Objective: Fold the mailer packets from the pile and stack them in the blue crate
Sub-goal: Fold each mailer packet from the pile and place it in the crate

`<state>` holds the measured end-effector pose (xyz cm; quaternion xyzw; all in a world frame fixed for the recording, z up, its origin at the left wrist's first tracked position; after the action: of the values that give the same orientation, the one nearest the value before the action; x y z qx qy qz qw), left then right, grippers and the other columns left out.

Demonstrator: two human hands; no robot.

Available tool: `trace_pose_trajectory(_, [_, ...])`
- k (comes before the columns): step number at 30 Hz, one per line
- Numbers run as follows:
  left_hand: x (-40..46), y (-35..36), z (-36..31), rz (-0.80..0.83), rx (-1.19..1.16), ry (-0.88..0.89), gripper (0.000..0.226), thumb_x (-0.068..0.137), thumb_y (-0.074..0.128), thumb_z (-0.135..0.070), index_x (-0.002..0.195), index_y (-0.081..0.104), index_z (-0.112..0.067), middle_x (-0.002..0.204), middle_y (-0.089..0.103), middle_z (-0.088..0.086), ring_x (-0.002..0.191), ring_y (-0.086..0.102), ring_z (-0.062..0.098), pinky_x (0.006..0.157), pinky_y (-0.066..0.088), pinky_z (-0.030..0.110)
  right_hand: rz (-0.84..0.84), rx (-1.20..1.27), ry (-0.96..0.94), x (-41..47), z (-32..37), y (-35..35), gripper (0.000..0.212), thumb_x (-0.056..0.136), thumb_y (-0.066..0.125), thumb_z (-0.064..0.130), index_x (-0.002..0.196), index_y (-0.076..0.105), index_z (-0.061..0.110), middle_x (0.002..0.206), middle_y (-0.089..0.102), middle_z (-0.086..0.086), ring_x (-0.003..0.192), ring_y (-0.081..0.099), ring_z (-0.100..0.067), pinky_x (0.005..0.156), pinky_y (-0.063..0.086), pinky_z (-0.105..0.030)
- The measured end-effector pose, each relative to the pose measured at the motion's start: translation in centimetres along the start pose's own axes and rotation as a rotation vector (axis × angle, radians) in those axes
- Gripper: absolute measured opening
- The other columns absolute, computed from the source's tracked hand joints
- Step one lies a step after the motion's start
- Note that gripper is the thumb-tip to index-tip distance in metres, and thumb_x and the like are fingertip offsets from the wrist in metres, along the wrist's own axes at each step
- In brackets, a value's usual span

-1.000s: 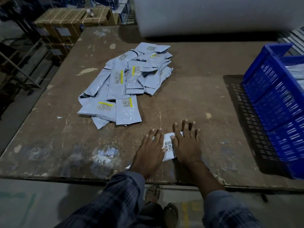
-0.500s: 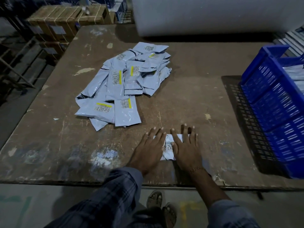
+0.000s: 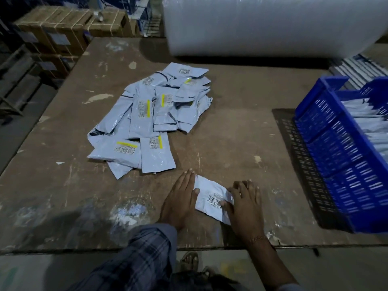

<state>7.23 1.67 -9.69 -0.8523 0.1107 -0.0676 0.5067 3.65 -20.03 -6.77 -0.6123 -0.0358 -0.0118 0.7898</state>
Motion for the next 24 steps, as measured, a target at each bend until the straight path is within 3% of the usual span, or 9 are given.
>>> trace_pose_trajectory(2, [0.9,0.3,-0.4,0.009,-0.015,-0.023,0.077,0.109,0.0,-0.06,0.167,0.025,-0.016,0.174,0.025,0.002,0.161,0.02,0.018,0.13,0.022,0.039,-0.042,0.041,0.052,0.1,-0.7,-1.3,0.032,0.084,0.073,0.043,0.105,0.063,0.021,0.114,0.061,-0.002,0.125,0.053,-0.039,0.114,0.033,-0.056])
trace_pose_trajectory(4, [2.2,0.7,-1.0,0.029,-0.01,-0.054,0.088,0.106,-0.007,-0.065,0.166,0.031,-0.014,0.173,0.028,0.007,0.161,0.023,0.024,0.129,0.022,0.043,-0.048,0.085,0.14,0.0,-1.4,-2.8,0.028,0.08,0.078,0.041,0.091,0.057,0.024,0.092,0.062,0.001,0.098,0.061,-0.035,0.094,0.045,-0.05])
trace_pose_trajectory(6, [3.7,1.2,-1.7,0.055,0.028,-0.068,0.089,0.107,-0.008,-0.064,0.163,0.038,-0.014,0.17,0.033,0.01,0.159,0.029,0.032,0.127,0.024,0.049,-0.059,0.164,0.255,0.0,-2.0,-5.0,0.033,0.079,0.082,0.037,0.088,0.052,0.028,0.08,0.065,0.001,0.081,0.065,-0.033,0.074,0.049,-0.042])
trace_pose_trajectory(8, [4.9,1.7,-2.7,0.061,0.1,-0.044,0.084,0.108,-0.009,-0.06,0.164,0.038,-0.017,0.17,0.035,0.011,0.158,0.029,0.038,0.125,0.026,0.057,-0.122,0.215,0.322,0.0,-2.4,-7.7,0.033,0.083,0.081,0.034,0.091,0.049,0.029,0.078,0.067,0.0,0.077,0.067,-0.031,0.064,0.051,-0.04])
trace_pose_trajectory(11, [5.8,2.4,-4.5,0.084,0.19,-0.068,0.087,0.105,-0.013,-0.063,0.166,0.032,-0.021,0.174,0.026,0.009,0.162,0.015,0.037,0.125,0.012,0.064,-0.301,0.193,0.322,0.1,-3.1,-12.6,0.03,0.089,0.078,0.033,0.112,0.06,0.026,0.091,0.073,-0.004,0.083,0.07,-0.031,0.065,0.054,-0.04])
trace_pose_trajectory(14, [7.2,3.2,-6.6,0.14,0.238,-0.125,0.085,0.102,0.002,-0.068,0.165,0.034,-0.021,0.175,0.019,0.011,0.162,0.006,0.04,0.122,0.006,0.072,-0.435,0.225,0.327,0.5,-4.9,-17.6,0.043,0.092,0.077,0.035,0.131,0.061,0.026,0.105,0.075,-0.001,0.093,0.07,-0.024,0.072,0.055,-0.037])
trace_pose_trajectory(17, [9.2,4.4,-8.7,0.206,0.273,-0.133,0.088,0.096,0.001,-0.067,0.166,0.024,-0.019,0.176,0.01,0.014,0.161,-0.002,0.045,0.121,0.002,0.074,-0.561,0.227,0.284,0.9,-7.6,-22.9,0.038,0.093,0.077,0.032,0.128,0.067,0.019,0.109,0.074,-0.002,0.097,0.068,-0.024,0.081,0.057,-0.039])
trace_pose_trajectory(20, [11.3,5.5,-11.9,0.237,0.291,-0.1,0.084,0.098,0.013,-0.062,0.17,0.008,-0.019,0.177,0.001,0.013,0.16,-0.003,0.046,0.123,0.004,0.072,-0.646,0.22,0.231,1.4,-11.3,-28.6,0.019,0.096,0.066,0.026,0.113,0.067,0.017,0.097,0.068,-0.004,0.09,0.062,-0.03,0.075,0.051,-0.046])
trace_pose_trajectory(24, [13.3,7.2,-17.2,0.22,0.248,-0.087,0.072,0.109,0.028,-0.058,0.169,0.012,-0.021,0.177,-0.001,0.008,0.162,-0.006,0.037,0.125,0.004,0.067,-0.685,0.131,0.247,2.0,-18.4,-34.1,0.017,0.091,0.071,0.019,0.105,0.063,0.017,0.095,0.066,-0.005,0.09,0.059,-0.031,0.078,0.051,-0.053])
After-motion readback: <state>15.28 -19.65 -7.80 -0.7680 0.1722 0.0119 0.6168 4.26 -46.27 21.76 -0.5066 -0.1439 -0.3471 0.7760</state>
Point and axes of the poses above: each hand's wrist, its own x-axis towards the middle knuckle, its own y-axis out of the palm, z = x × y, the point moved 6 cm from there along x, towards the middle knuckle
